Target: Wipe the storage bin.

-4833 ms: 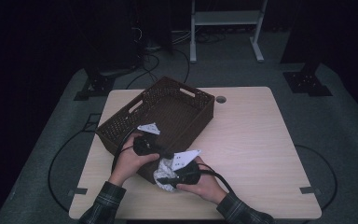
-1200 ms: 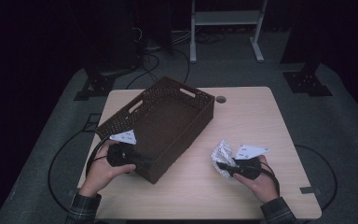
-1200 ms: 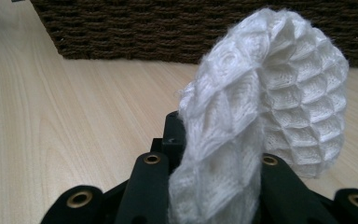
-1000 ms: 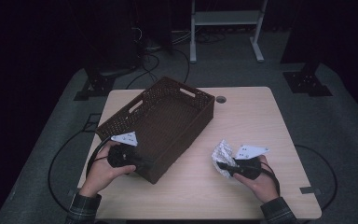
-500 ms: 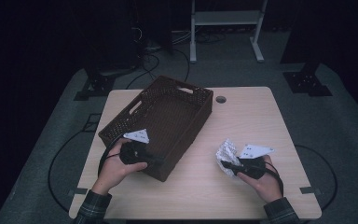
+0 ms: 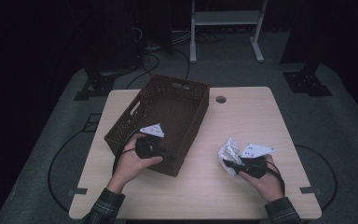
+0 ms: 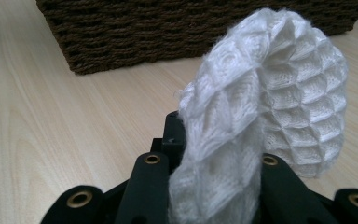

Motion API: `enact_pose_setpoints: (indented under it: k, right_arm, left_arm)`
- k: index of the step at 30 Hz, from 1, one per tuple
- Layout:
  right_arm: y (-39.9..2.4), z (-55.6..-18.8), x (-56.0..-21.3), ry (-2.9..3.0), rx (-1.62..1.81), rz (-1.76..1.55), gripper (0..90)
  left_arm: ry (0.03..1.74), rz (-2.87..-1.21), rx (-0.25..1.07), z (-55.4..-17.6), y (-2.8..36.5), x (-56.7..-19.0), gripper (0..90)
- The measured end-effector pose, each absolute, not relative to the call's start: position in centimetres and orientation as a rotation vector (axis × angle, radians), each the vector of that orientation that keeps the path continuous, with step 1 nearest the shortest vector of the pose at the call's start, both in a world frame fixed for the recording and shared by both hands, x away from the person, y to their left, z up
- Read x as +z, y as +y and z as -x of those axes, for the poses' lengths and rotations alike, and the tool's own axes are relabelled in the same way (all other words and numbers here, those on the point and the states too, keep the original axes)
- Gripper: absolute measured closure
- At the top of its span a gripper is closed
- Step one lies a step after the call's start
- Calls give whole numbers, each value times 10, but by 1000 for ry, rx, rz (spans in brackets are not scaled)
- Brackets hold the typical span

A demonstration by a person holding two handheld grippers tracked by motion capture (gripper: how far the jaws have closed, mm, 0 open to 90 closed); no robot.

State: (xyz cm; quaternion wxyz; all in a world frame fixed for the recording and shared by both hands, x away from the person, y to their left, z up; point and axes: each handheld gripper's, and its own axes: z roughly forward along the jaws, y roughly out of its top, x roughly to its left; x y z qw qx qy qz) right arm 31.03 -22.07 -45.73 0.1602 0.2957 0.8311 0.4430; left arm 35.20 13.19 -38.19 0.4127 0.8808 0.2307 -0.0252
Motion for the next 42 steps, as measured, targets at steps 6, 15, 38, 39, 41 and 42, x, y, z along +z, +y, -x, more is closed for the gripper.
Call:
enact_pose_setpoints:
  k: [6, 15, 38, 39, 41, 42]
  right_arm:
    - [-223, -311, -457, 2366, 1259, -855, 748]
    - [-225, -313, -458, 2362, 1254, -860, 748]
    - [-225, -315, -461, 2367, 1252, -864, 748]
    - [-225, -315, -460, 2367, 1252, -864, 747]
    - [-225, -315, -461, 2367, 1252, -863, 748]
    - [-225, -315, -461, 2367, 1250, -863, 748]
  left_arm:
    - [575, -2231, -39, -359, 116, -380, 732]
    - [564, -2220, -43, -366, 106, -381, 720]
    - [622, -2137, 77, -366, 213, -366, 439]
    - [628, -2133, 84, -367, 217, -366, 434]
    - [639, -2133, 92, -368, 226, -367, 433]
    - [651, -2132, 97, -369, 231, -368, 430]
